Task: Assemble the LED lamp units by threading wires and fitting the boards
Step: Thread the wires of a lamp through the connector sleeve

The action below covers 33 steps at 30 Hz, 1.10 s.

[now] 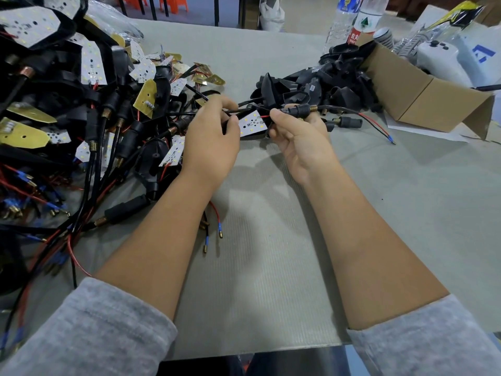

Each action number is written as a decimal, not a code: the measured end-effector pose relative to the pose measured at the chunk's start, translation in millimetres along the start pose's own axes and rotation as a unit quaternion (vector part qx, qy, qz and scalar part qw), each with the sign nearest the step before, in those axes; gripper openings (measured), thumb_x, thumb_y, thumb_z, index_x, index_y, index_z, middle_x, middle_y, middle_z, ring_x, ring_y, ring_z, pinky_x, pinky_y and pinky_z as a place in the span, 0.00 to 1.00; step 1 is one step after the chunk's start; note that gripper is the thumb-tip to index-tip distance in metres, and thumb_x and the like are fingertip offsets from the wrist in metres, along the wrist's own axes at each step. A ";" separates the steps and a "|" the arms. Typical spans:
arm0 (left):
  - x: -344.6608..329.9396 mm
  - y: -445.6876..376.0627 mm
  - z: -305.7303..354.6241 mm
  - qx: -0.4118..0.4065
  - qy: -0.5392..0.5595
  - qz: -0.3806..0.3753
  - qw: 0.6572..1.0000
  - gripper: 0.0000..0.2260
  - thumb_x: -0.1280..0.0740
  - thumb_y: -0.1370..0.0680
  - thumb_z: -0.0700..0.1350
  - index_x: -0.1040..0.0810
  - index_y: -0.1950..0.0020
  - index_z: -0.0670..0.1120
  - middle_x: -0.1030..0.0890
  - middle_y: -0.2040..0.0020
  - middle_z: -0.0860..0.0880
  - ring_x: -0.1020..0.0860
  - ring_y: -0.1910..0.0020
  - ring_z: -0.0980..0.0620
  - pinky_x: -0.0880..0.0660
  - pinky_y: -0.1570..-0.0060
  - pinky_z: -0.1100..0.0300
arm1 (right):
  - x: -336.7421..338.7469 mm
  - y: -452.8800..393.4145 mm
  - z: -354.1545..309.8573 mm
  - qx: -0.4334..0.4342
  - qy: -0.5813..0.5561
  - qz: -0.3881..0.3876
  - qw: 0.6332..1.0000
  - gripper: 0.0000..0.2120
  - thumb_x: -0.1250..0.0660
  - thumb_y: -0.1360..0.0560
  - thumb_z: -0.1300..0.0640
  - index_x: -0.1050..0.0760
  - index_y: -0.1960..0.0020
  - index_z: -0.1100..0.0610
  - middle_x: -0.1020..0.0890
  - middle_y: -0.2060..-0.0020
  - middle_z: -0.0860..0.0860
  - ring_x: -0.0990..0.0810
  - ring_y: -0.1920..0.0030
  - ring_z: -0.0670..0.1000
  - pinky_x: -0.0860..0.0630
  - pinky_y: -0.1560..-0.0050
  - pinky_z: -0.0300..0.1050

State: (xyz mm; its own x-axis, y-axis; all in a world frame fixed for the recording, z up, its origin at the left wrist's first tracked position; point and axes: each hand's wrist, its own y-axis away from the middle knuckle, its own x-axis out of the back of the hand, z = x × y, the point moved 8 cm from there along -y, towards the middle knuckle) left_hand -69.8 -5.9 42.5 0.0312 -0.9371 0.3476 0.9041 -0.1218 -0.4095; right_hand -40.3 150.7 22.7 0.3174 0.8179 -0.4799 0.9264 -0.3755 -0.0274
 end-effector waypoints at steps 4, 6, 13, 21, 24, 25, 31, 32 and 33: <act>-8.9 0.7 -7.0 0.046 0.036 -0.046 0.997 0.06 0.40 0.18 0.47 0.24 0.50 0.53 0.23 0.64 0.55 0.24 0.74 0.59 0.23 0.71 0.59 | -2.9 0.5 0.4 -0.001 0.022 -0.027 0.999 0.11 0.34 0.25 0.71 0.32 0.54 0.58 0.25 0.78 0.43 0.25 0.75 0.40 0.26 0.66 0.37; -11.8 0.9 -9.8 0.066 0.055 -0.067 0.994 0.08 0.39 0.18 0.48 0.23 0.54 0.56 0.23 0.68 0.54 0.25 0.76 0.60 0.26 0.74 0.61 | -5.5 0.6 2.2 -0.008 0.027 -0.034 0.999 0.09 0.34 0.24 0.69 0.31 0.53 0.58 0.23 0.75 0.44 0.24 0.74 0.41 0.26 0.67 0.37; -6.7 -0.7 -11.7 0.085 0.112 -0.045 0.989 0.09 0.38 0.18 0.46 0.22 0.55 0.56 0.26 0.65 0.53 0.29 0.74 0.60 0.28 0.72 0.70 | 12.7 -7.2 1.2 -0.027 0.007 0.050 0.998 0.26 0.53 0.15 0.46 0.20 0.48 0.59 0.22 0.63 0.52 0.29 0.67 0.46 0.29 0.65 0.37; -4.1 -1.1 -14.7 0.093 0.100 -0.038 0.990 0.08 0.37 0.18 0.47 0.22 0.55 0.57 0.26 0.71 0.61 0.28 0.77 0.62 0.24 0.65 0.61 | 33.4 -3.6 -9.8 0.033 0.011 0.147 0.989 0.13 0.35 0.20 0.58 0.33 0.61 0.57 0.24 0.67 0.52 0.25 0.68 0.48 0.26 0.66 0.39; -6.0 -0.2 -13.6 0.086 0.094 -0.044 0.991 0.09 0.37 0.19 0.47 0.23 0.57 0.58 0.26 0.72 0.59 0.29 0.76 0.60 0.24 0.63 0.58 | 38.5 -2.3 -15.1 0.062 0.040 0.172 0.982 0.13 0.32 0.22 0.60 0.30 0.64 0.56 0.26 0.68 0.50 0.26 0.68 0.45 0.26 0.63 0.38; -6.6 0.2 -12.6 0.082 0.091 -0.047 0.991 0.09 0.36 0.19 0.47 0.23 0.57 0.59 0.26 0.72 0.59 0.29 0.76 0.60 0.24 0.64 0.58 | 39.6 -2.2 -16.7 0.072 0.039 0.177 0.981 0.13 0.32 0.22 0.61 0.30 0.64 0.56 0.26 0.69 0.50 0.26 0.68 0.45 0.26 0.63 0.37; -5.3 -0.5 -14.6 0.088 0.086 -0.042 0.991 0.11 0.37 0.18 0.47 0.24 0.59 0.60 0.25 0.68 0.57 0.29 0.75 0.59 0.24 0.65 0.60 | 41.7 -2.6 -20.9 0.103 0.053 0.181 0.977 0.10 0.33 0.22 0.62 0.29 0.61 0.58 0.24 0.69 0.51 0.24 0.70 0.44 0.26 0.68 0.35; -5.2 -0.5 -15.4 0.090 0.086 -0.040 0.991 0.11 0.37 0.18 0.47 0.24 0.59 0.60 0.25 0.68 0.58 0.28 0.76 0.60 0.24 0.66 0.61 | 42.2 -2.7 -21.5 0.106 0.057 0.184 0.975 0.09 0.33 0.22 0.62 0.28 0.60 0.59 0.24 0.69 0.51 0.24 0.71 0.45 0.26 0.68 0.35; -5.4 -0.5 -16.0 0.093 0.088 -0.040 0.991 0.11 0.37 0.18 0.48 0.24 0.58 0.60 0.24 0.67 0.59 0.28 0.76 0.61 0.25 0.67 0.63 | 42.7 -2.6 -21.8 0.108 0.059 0.187 0.975 0.09 0.33 0.22 0.63 0.28 0.60 0.60 0.24 0.70 0.52 0.23 0.71 0.45 0.26 0.68 0.36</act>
State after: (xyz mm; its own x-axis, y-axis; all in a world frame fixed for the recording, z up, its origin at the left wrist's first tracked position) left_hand -77.2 -6.1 27.3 -0.1036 -0.9716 0.2128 0.9643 -0.1505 -0.2177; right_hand -24.7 196.1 21.3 0.6575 0.6455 -0.3886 0.6810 -0.7298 -0.0601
